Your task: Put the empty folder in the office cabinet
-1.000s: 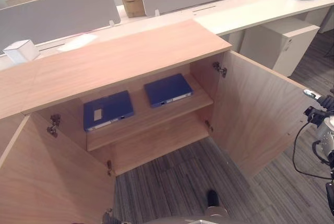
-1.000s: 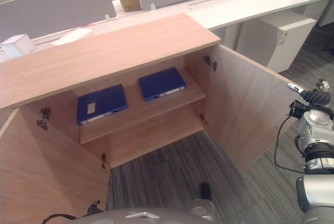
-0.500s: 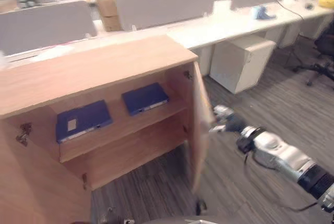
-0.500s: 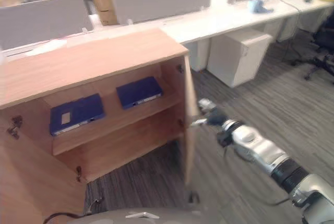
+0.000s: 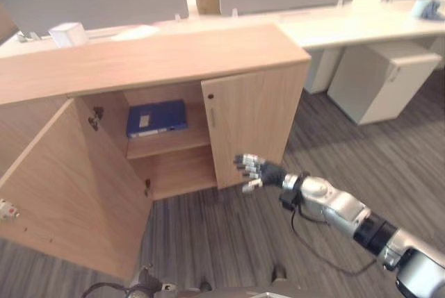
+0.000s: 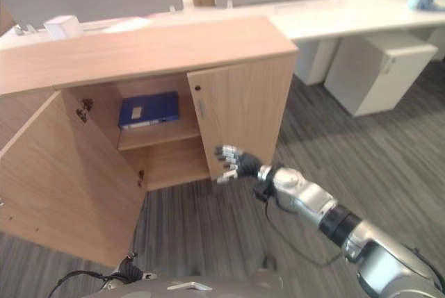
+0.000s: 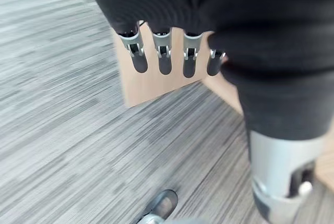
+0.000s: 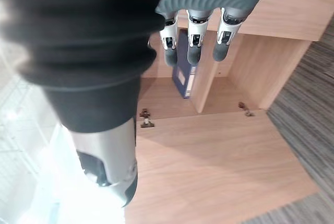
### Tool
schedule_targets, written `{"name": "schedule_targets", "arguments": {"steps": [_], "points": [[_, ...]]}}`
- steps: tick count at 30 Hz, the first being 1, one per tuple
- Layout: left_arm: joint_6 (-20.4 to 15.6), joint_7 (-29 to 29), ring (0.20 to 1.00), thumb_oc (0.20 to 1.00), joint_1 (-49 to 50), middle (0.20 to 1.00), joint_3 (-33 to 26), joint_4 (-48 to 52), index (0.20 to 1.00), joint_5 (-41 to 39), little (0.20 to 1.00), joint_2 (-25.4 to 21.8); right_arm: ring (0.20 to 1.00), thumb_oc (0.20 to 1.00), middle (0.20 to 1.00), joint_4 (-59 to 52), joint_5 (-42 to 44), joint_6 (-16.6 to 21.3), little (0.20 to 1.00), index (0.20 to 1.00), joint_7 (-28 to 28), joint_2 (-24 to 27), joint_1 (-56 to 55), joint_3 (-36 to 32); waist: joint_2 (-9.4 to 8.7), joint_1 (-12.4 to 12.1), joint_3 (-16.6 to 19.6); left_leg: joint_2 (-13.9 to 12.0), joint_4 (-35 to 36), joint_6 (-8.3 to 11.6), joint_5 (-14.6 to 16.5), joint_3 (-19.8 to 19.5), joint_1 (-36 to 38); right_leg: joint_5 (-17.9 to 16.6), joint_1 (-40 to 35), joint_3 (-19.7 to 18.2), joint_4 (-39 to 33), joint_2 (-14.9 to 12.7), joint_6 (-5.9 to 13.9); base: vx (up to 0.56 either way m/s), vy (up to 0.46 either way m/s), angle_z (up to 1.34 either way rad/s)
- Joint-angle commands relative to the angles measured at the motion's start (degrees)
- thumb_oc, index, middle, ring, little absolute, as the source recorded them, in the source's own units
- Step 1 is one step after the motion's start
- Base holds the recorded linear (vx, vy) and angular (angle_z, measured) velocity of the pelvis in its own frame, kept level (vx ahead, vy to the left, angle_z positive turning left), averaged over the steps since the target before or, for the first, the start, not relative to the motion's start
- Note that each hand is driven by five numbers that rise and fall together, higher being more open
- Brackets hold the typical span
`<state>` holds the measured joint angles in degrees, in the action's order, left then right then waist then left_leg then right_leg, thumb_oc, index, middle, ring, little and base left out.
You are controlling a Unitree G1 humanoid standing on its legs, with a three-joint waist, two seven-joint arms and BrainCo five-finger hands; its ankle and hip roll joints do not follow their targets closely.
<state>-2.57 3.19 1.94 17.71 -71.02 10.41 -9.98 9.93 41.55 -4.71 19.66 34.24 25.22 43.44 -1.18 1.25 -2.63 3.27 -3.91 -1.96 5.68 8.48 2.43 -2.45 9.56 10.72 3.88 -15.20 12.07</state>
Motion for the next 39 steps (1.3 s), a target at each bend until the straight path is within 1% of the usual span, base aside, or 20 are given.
{"name": "schedule_targets", "arguments": {"steps": [1,8,14,16,17,18,19,21,22,23,24,26,27,29,30,32,34,35,36,39], "points": [[-0.9,1.5,1.000,1.000,-1.5,1.000,-1.6,-0.5,1.000,0.1,1.000,-3.0,1.000,1.000,1.000,3.7,-2.1,2.8,1.000,1.000,-2.0,-3.9,1.1,-1.0,-2.60,0.1,0.2,2.0,8.9,1.61,0.3,-1.3,5.5,-15.1,0.9,-3.5,-8.9,-4.1,2.90,0.00,-0.008,0.11],[-0.5,2.4,1.000,1.000,-1.7,1.000,-3.5,-2.2,1.000,-1.6,1.000,-3.4,1.000,1.000,1.000,10.3,-4.3,3.1,1.000,1.000,-4.3,-8.8,0.2,-3.3,-3.07,-0.6,0.3,2.1,8.9,1.55,0.2,-2.0,5.5,-14.8,0.5,-3.0,-8.9,-4.2,2.86,0.00,-0.012,0.05],[0.4,3.6,1.000,1.000,-0.9,1.000,-9.5,-5.4,1.000,-5.4,1.000,-5.1,1.000,1.000,1.000,13.3,-3.9,3.4,1.000,1.000,-5.4,-11.4,-2.3,-6.1,-3.69,-1.4,0.1,2.1,8.9,1.59,-0.3,-2.6,5.2,-15.3,0.7,-2.0,-8.9,-4.3,2.86,-0.02,-0.001,0.11],[1.1,4.1,1.000,1.000,-0.4,1.000,-14.4,-7.5,1.000,-7.8,1.000,-7.6,1.000,1.000,1.000,14.1,-3.4,3.5,1.000,1.000,-5.4,-11.8,-5.1,-8.0,-4.32,-1.9,-0.1,2.1,8.9,1.77,-0.9,-2.6,4.7,-16.6,1.4,-1.5,-8.9,-4.3,2.93,-0.04,0.007,0.04],[1.1,4.1,1.000,1.000,-0.4,1.000,-14.4,-7.5,1.000,-7.8,1.000,-7.6,1.000,1.000,1.000,14.1,-3.4,3.5,1.000,1.000,-5.4,-11.9,-5.1,-8.0,-4.35,-1.9,-0.1,2.1,8.9,1.77,-0.9,-2.6,4.6,-16.6,1.5,-1.5,-8.9,-4.3,2.93,-0.06,-0.001,0.02],[1.3,4.2,1.000,1.000,-0.2,1.000,-16.8,-8.2,1.000,-8.4,1.000,-9.4,1.000,1.000,1.000,13.8,-3.5,3.2,1.000,1.000,-5.0,-11.9,-6.4,-8.0,-4.69,-2.2,-0.5,2.1,8.9,1.82,-1.2,-2.4,4.2,-18.8,2.6,-1.3,-8.9,-4.2,2.93,-0.06,-0.014,-0.02],[1.3,4.3,1.000,1.000,-0.3,1.000,-17.7,-8.4,1.000,-8.8,1.000,-10.2,1.000,1.000,1.000,13.7,-3.8,3.1,1.000,1.000,-4.8,-11.7,-6.5,-8.0,-4.57,-2.5,-0.8,1.8,8.9,1.85,-1.4,-2.3,3.9,-19.1,3.4,-0.7,-8.3,-4.0,2.93,-0.09,-0.009,-0.04],[1.3,4.6,1.000,1.000,-0.3,1.000,-18.8,-7.7,1.000,-8.9,1.000,-11.7,1.000,1.000,1.000,13.6,-4.0,3.2,1.000,1.000,-4.4,-11.3,-7.2,-8.1,-3.67,-2.9,-1.5,0.9,8.9,1.73,-2.0,-2.3,3.3,-16.3,3.3,0.3,-5.7,-4.2,2.93,-0.08,0.005,-0.06],[1.3,4.6,1.000,1.000,-0.3,1.000,-18.8,-7.7,1.000,-8.9,1.000,-11.7,1.000,1.000,1.000,13.6,-4.0,3.2,1.000,1.000,-4.4,-11.3,-7.2,-8.1,-3.67,-2.9,-1.5,0.9,8.9,1.73,-2.0,-2.3,3.3,-16.3,3.3,0.3,-5.7,-4.2,2.93,-0.08,0.013,-0.06],[1.3,4.9,1.000,1.000,-0.6,1.000,-19.0,-7.5,1.000,-8.5,1.000,-12.8,1.000,1.000,1.000,13.3,-4.0,3.4,1.000,1.000,-3.9,-10.8,-7.6,-8.2,-2.85,-3.1,-2.0,0.1,8.9,1.72,-2.4,-2.5,2.9,-12.7,2.9,-1.0,-3.0,-3.8,2.32,-0.08,0.008,-0.05],[1.2,5.3,1.000,1.000,-1.0,1.000,-19.5,-7.3,1.000,-7.7,1.000,-15.1,1.000,1.000,1.000,12.4,-3.6,3.8,1.000,1.000,-3.4,-9.9,-8.5,-8.2,-2.20,-3.5,-2.3,-0.9,8.9,1.70,-3.0,-2.8,2.2,-7.6,1.9,-5.8,1.3,-2.4,1.32,-0.08,0.008,0.01],[1.2,5.3,1.000,1.000,-1.0,1.000,-19.5,-7.3,1.000,-7.7,1.000,-15.1,1.000,1.000,1.000,12.4,-3.6,3.8,1.000,1.000,-3.4,-9.9,-8.5,-8.2,-2.21,-3.5,-2.3,-0.9,8.9,1.70,-3.0,-2.8,2.2,-7.6,1.9,-5.8,1.3,-2.4,1.32,-0.02,-0.009,0.06],[1.2,5.6,1.000,1.000,-1.7,1.000,-19.4,-7.3,1.000,-7.0,1.000,-17.0,1.000,1.000,1.000,11.5,-3.5,3.9,1.000,1.000,-3.1,-9.2,-10.0,-8.3,-1.80,-3.6,-2.1,-2.0,8.9,1.86,-3.4,-3.4,1.4,-3.4,0.8,-10.6,5.7,-0.6,0.88,0.00,-0.043,-0.01],[1.2,5.5,1.000,1.000,-2.1,1.000,-19.3,-7.2,1.000,-6.7,1.000,-17.9,1.000,1.000,1.000,11.5,-3.4,3.9,1.000,1.000,-3.0,-9.0,-12.3,-9.3,-1.51,-3.9,-1.6,-2.8,8.9,2.03,-3.9,-4.7,0.8,0.4,-0.5,-12.8,9.5,0.9,0.50,0.03,-0.101,0.14],[1.0,5.4,1.000,1.000,-2.2,1.000,-19.1,-6.7,1.000,-7.4,1.000,-17.9,1.000,1.000,1.000,11.9,-3.5,3.9,1.000,1.000,-3.3,-9.0,-13.8,-10.3,-0.97,-4.3,-1.5,-3.6,8.9,2.21,-4.6,-5.4,0.2,2.2,-0.7,-11.9,12.9,2.1,-0.05,0.04,-0.126,0.62],[0.8,5.3,1.000,1.000,-2.4,1.000,-18.9,-6.3,1.000,-8.1,1.000,-17.9,1.000,1.000,1.000,12.1,-3.5,3.9,1.000,1.000,-3.4,-9.2,-14.1,-10.7,-0.95,-4.5,-1.4,-3.5,8.9,2.29,-4.8,-5.8,-0.2,3.0,-1.4,-10.5,12.3,2.8,-0.57,0.03,-0.079,0.57],[0.2,5.1,1.000,1.000,-2.8,1.000,-18.1,-5.2,1.000,-9.6,1.000,-17.7,1.000,1.000,1.000,14.4,-3.6,3.9,1.000,1.000,-4.4,-10.9,-14.9,-11.7,-1.32,-4.7,-1.2,-3.0,8.9,2.60,-5.3,-7.4,-1.0,5.1,-3.6,-6.4,9.1,4.5,-1.75,0.04,-0.168,0.36],[-0.1,5.0,1.000,1.000,-3.7,1.000,-17.4,-4.5,1.000,-10.6,1.000,-17.6,1.000,1.000,1.000,18.8,-4.1,3.3,1.000,1.000,-5.0,-12.0,-15.2,-11.9,-1.58,-4.8,-0.9,-2.9,8.9,3.10,-5.7,-8.1,-1.6,5.5,-4.9,-5.4,6.5,6.3,-2.16,0.04,-0.188,0.33],[-0.1,5.0,1.000,1.000,-3.7,1.000,-17.4,-4.5,1.000,-10.6,1.000,-17.6,1.000,1.000,1.000,18.9,-4.1,3.3,1.000,1.000,-5.0,-12.1,-15.1,-12.0,-1.58,-4.7,-0.9,-2.9,8.9,3.11,-5.7,-8.2,-1.6,5.5,-4.9,-5.4,6.5,6.3,-2.17,0.02,-0.174,0.34],[-1.1,5.4,1.000,1.000,-4.4,1.000,-16.2,-2.4,1.000,-12.1,1.000,-19.0,1.000,1.000,1.000,30.0,-6.9,2.2,1.000,1.000,-6.2,-14.1,-16.7,-14.0,-1.25,-5.1,-1.0,-3.6,8.9,4.06,-6.5,-8.9,-2.3,5.5,-6.1,-3.8,3.0,7.7,-3.03,0.04,-0.144,0.24]]}}
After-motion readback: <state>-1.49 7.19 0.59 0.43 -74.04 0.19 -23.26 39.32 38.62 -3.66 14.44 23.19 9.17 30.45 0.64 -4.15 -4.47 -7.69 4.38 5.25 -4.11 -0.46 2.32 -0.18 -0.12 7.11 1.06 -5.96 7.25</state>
